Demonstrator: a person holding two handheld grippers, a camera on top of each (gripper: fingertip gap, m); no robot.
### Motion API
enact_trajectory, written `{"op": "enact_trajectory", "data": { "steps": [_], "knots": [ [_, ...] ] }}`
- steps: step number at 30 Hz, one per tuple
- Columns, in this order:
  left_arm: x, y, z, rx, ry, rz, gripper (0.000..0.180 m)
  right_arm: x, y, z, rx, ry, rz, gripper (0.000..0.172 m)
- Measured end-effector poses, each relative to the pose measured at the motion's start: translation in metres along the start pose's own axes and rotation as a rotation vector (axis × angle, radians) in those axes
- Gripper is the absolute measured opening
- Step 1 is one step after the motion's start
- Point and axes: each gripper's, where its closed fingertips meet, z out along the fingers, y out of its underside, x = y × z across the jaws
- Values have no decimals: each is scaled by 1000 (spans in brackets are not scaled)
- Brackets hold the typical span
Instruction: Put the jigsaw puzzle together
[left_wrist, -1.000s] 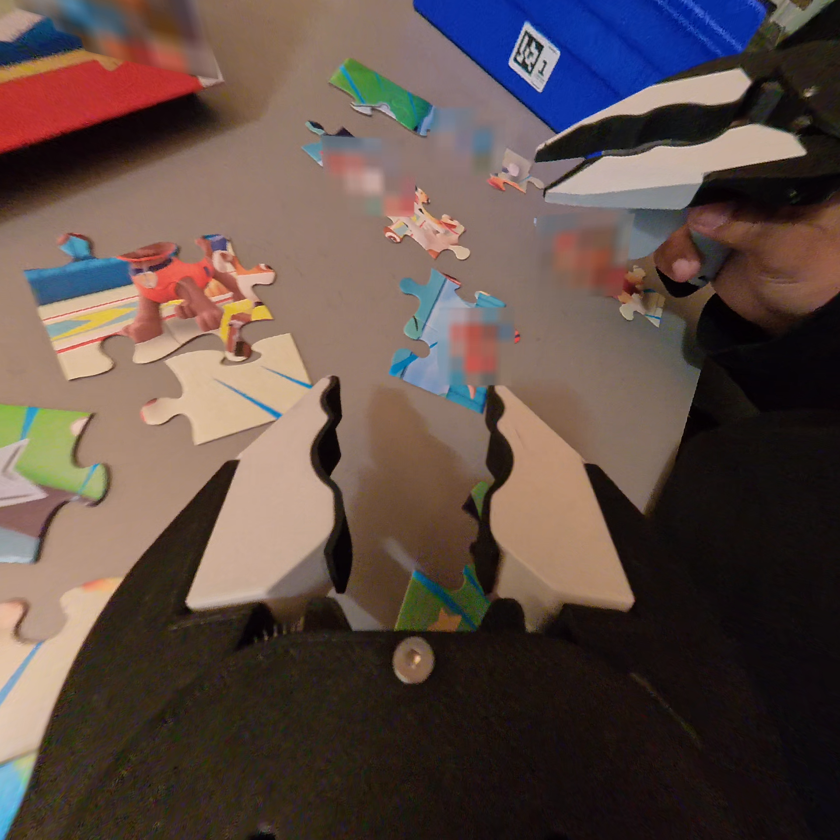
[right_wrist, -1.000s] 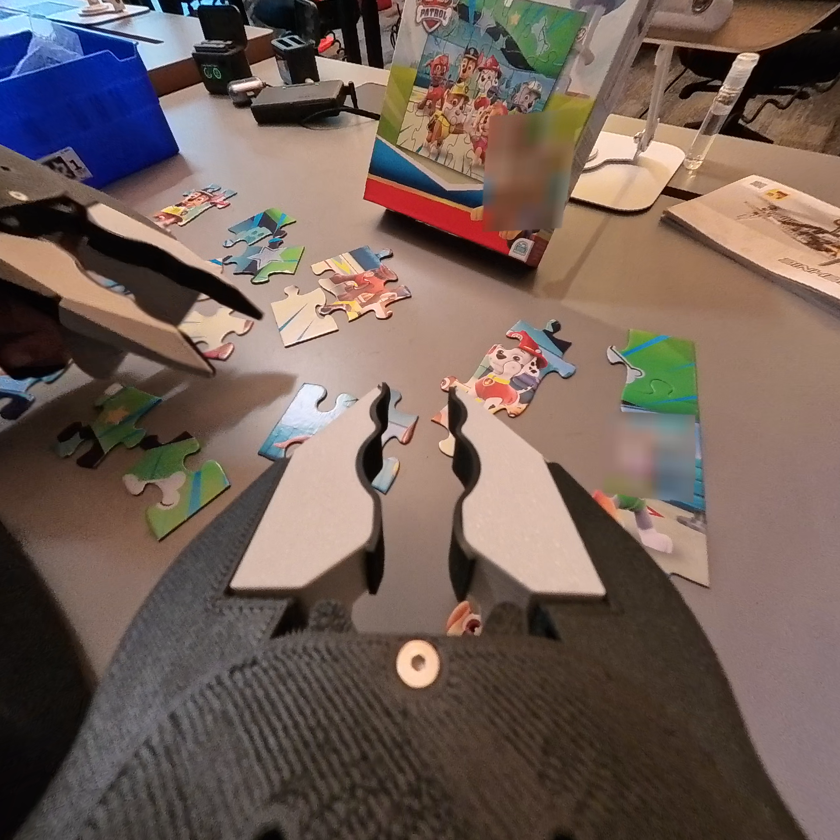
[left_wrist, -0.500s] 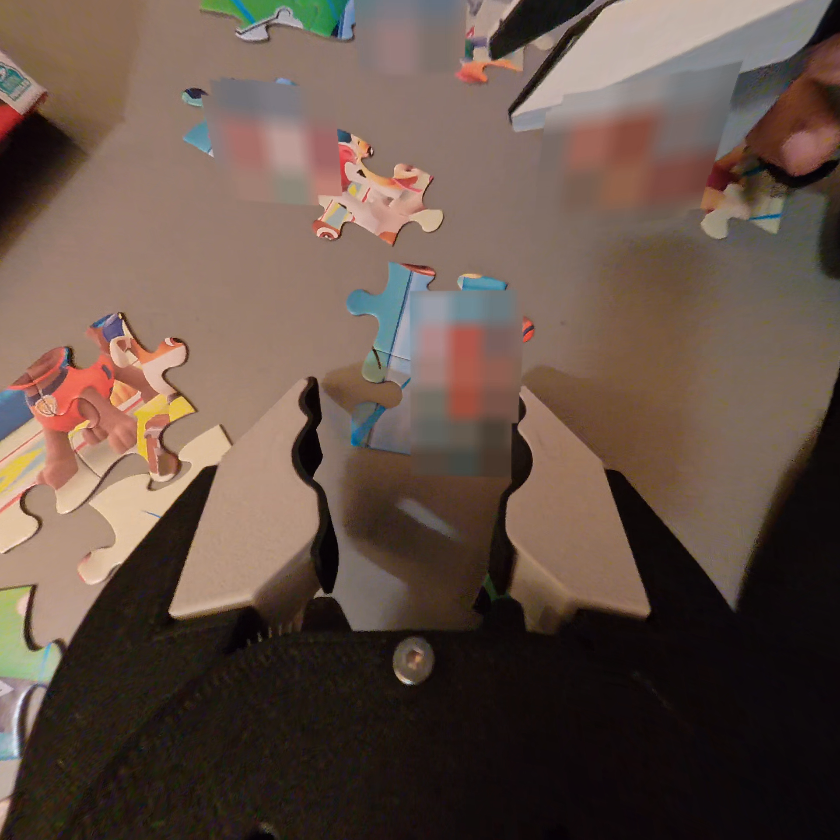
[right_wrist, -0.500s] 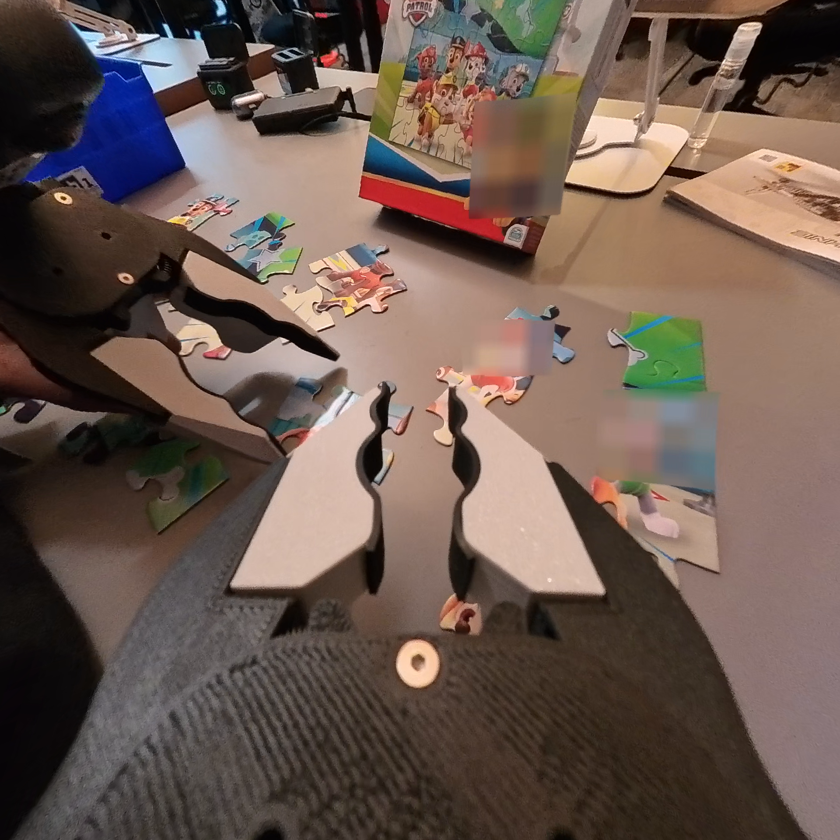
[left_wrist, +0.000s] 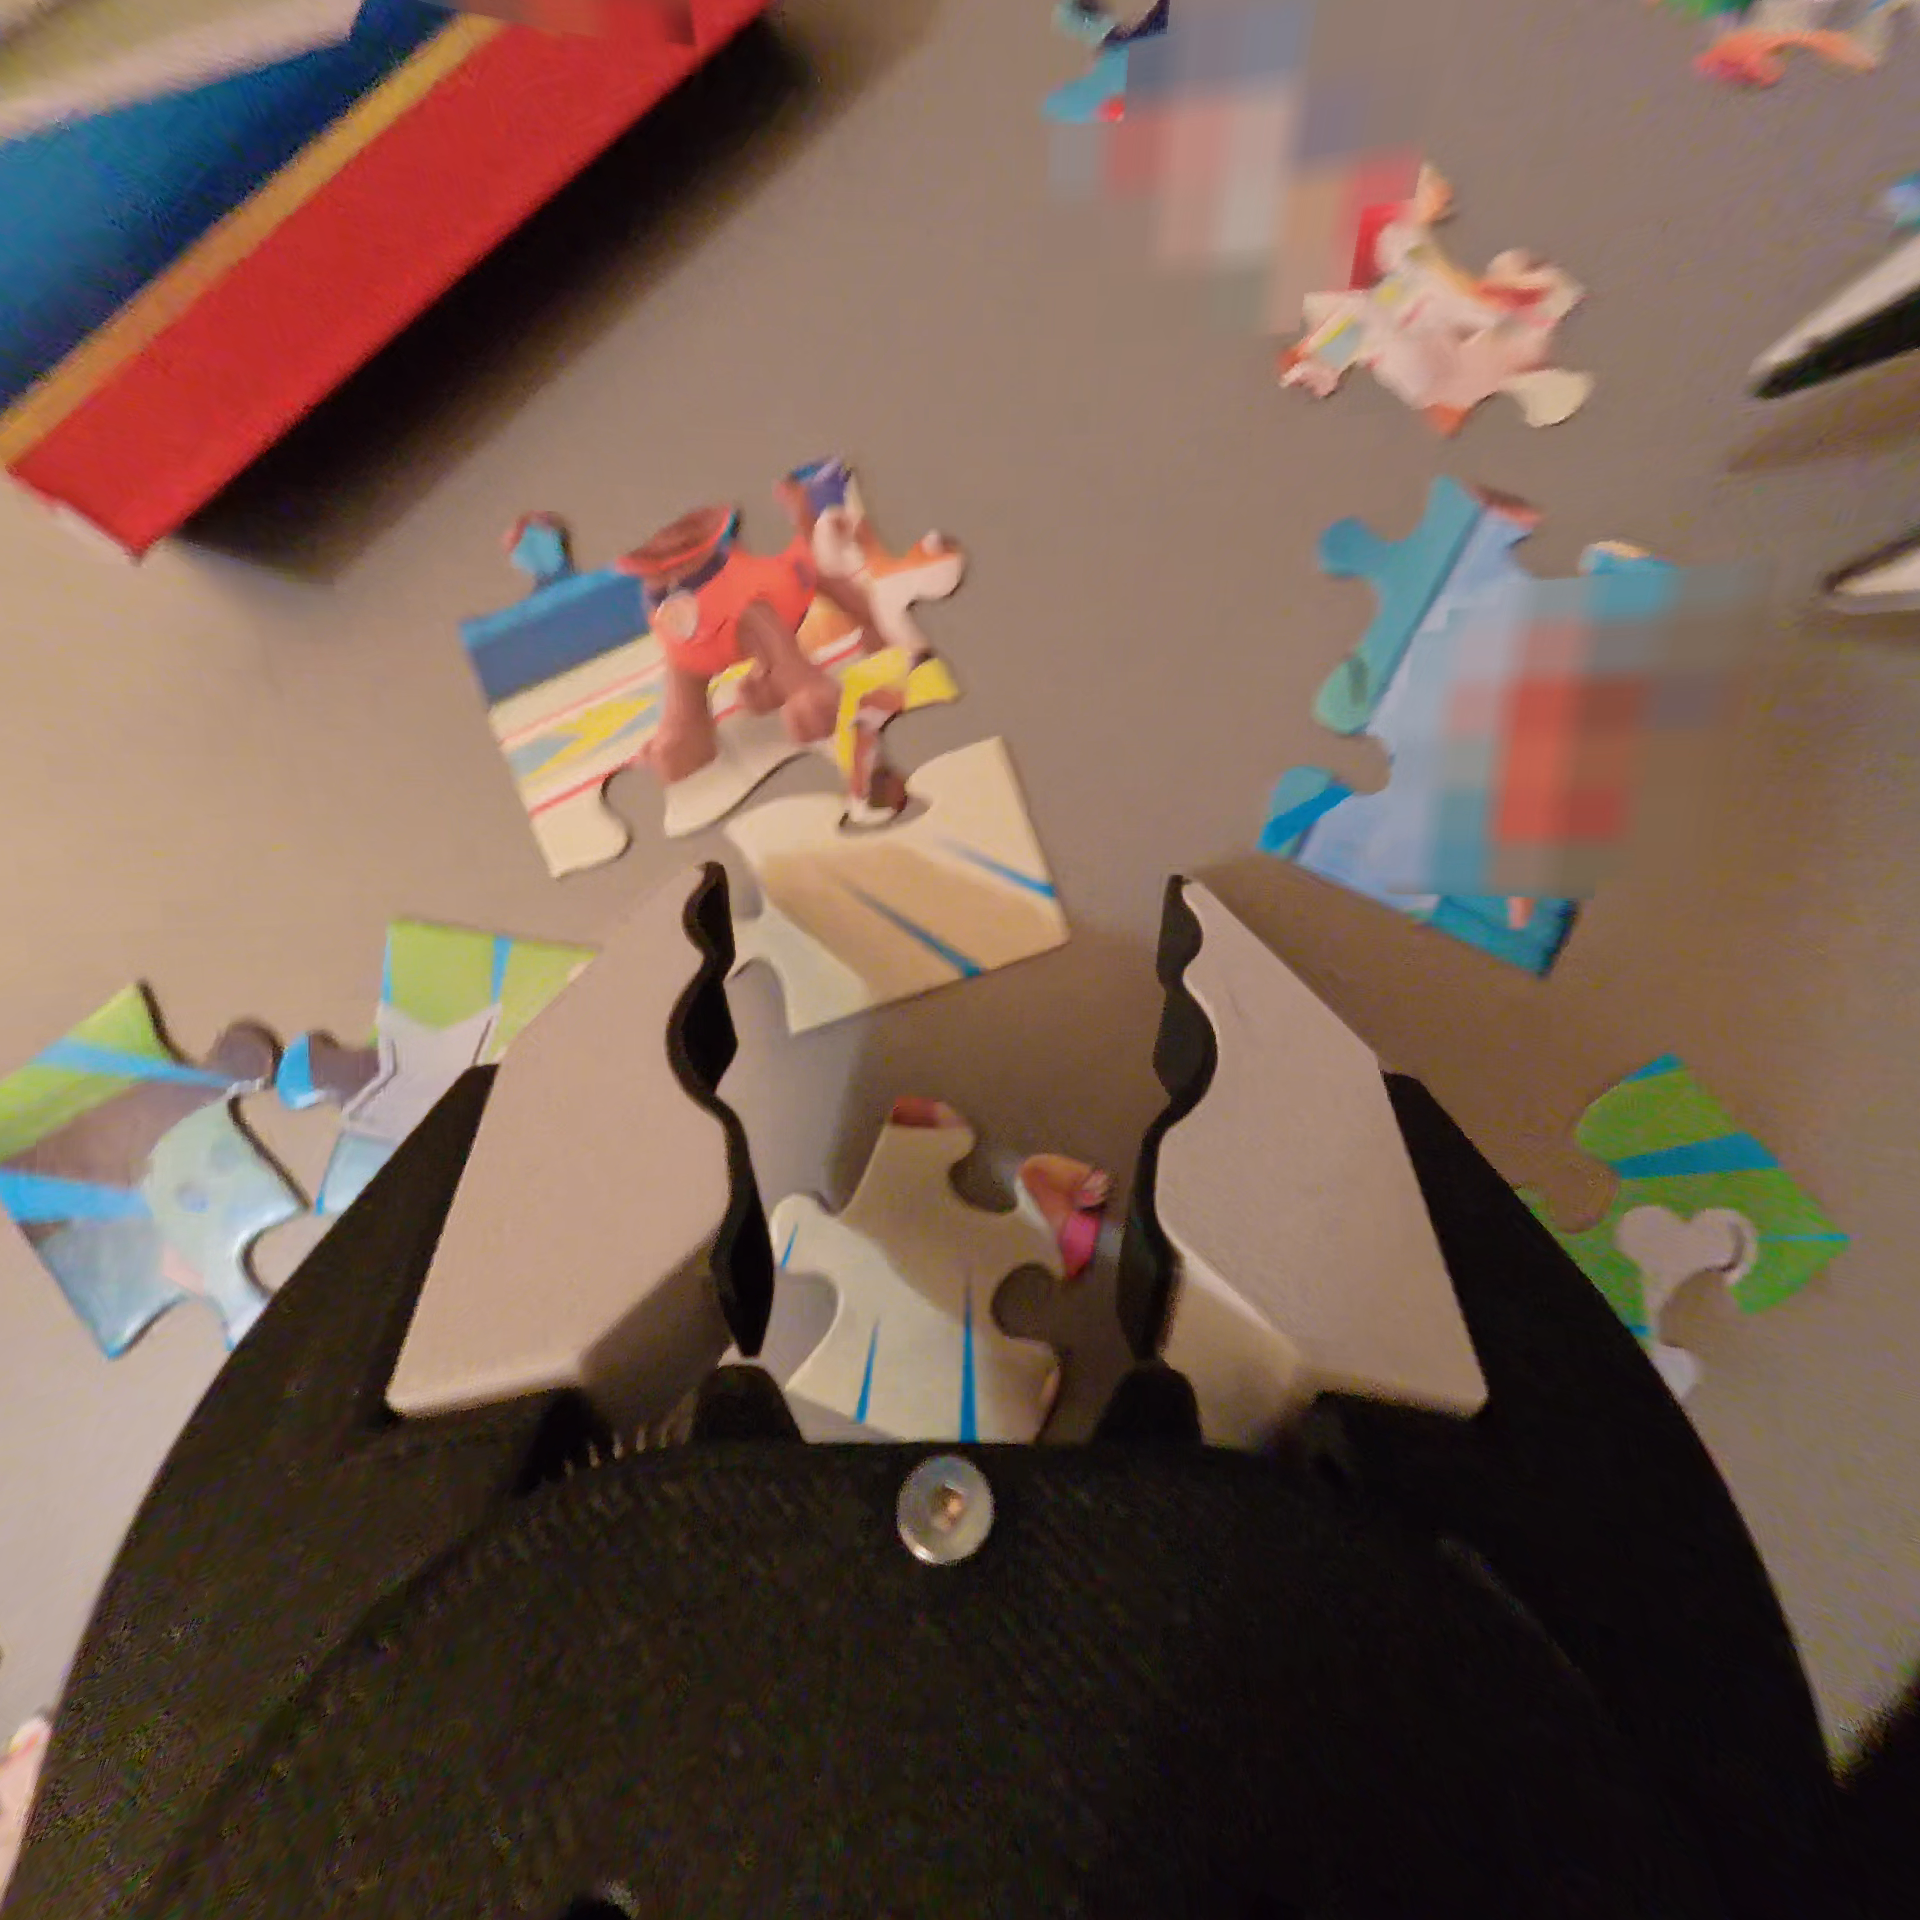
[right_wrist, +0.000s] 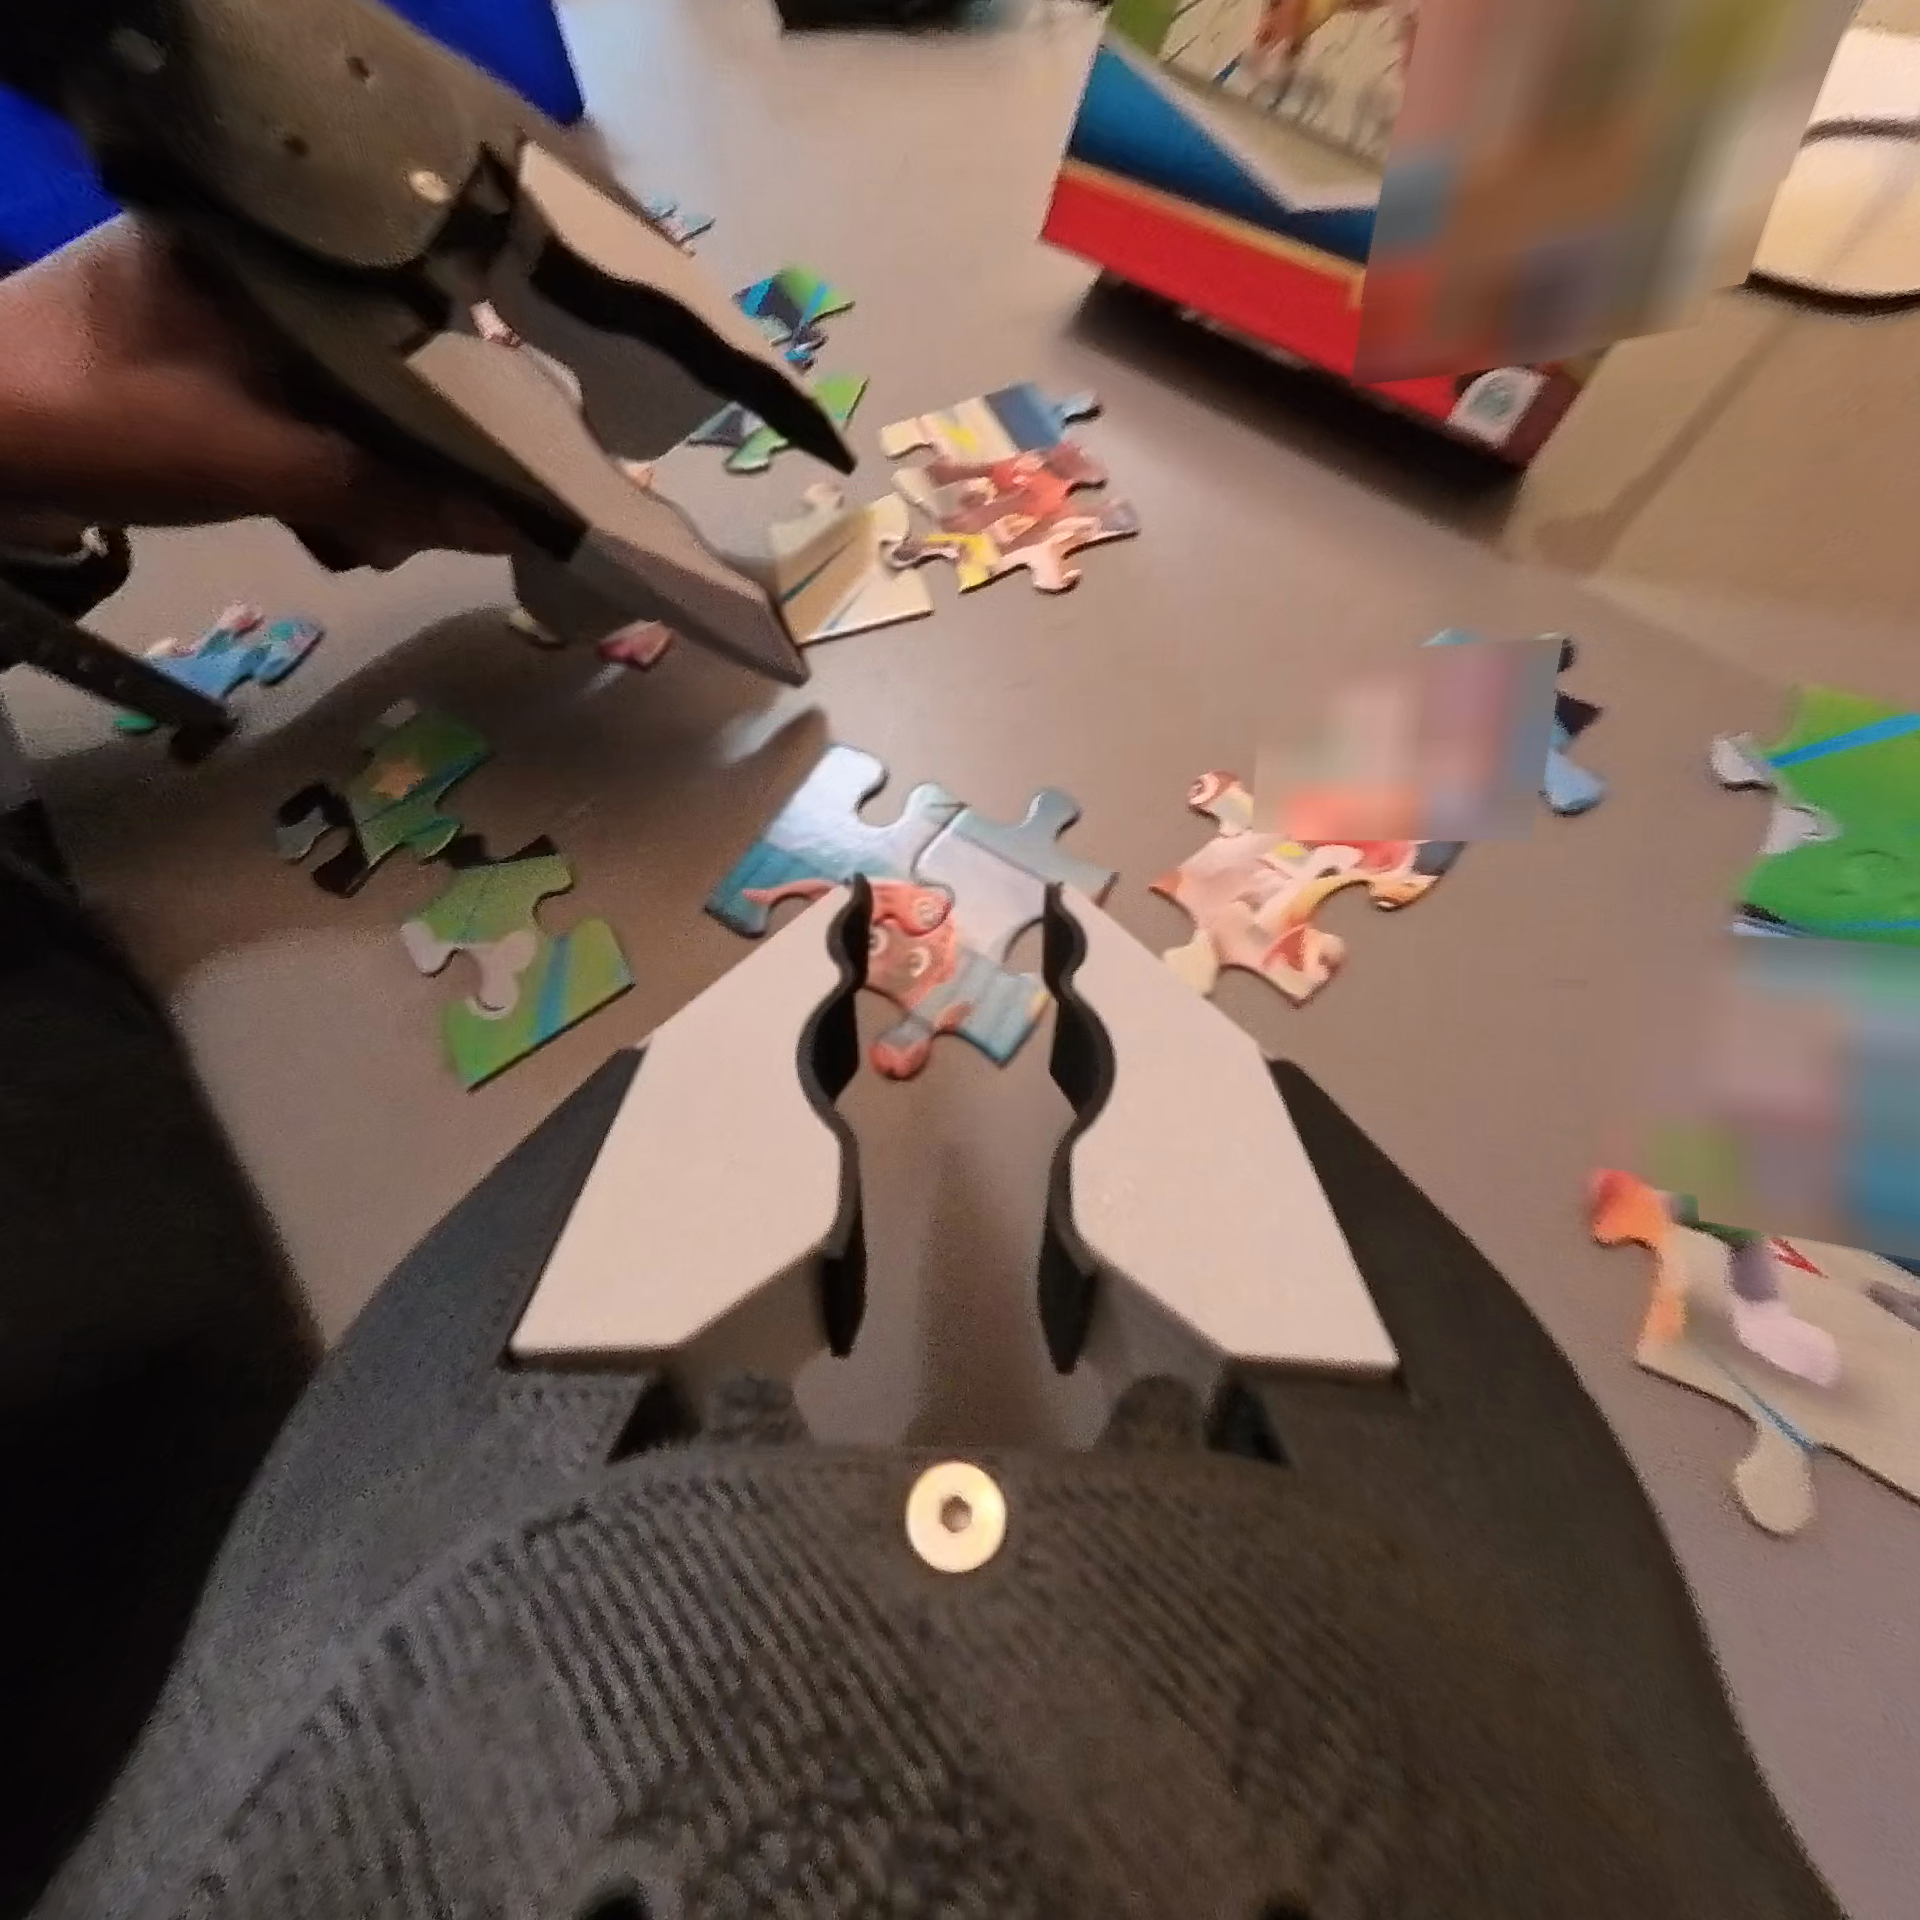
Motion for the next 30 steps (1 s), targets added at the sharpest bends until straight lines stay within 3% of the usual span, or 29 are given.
{"op": "enact_trajectory", "data": {
  "steps": [8,13,18,24,30],
  "knots": [
    [23,9,-6,-11,139,-74,79,-8,5,5,-62,-17,4,36],
    [61,9,-18,-48,350,-77,64,-7,1,3,-65,-3,-6,36],
    [22,-12,-14,64,210,-97,64,-9,-2,1,-59,12,-18,36],
    [-19,-25,-1,79,52,-93,71,-10,-2,-4,-60,40,-30,36],
    [-56,-26,22,-45,-59,-69,91,-9,0,-6,-56,50,-25,36]
  ]
}}
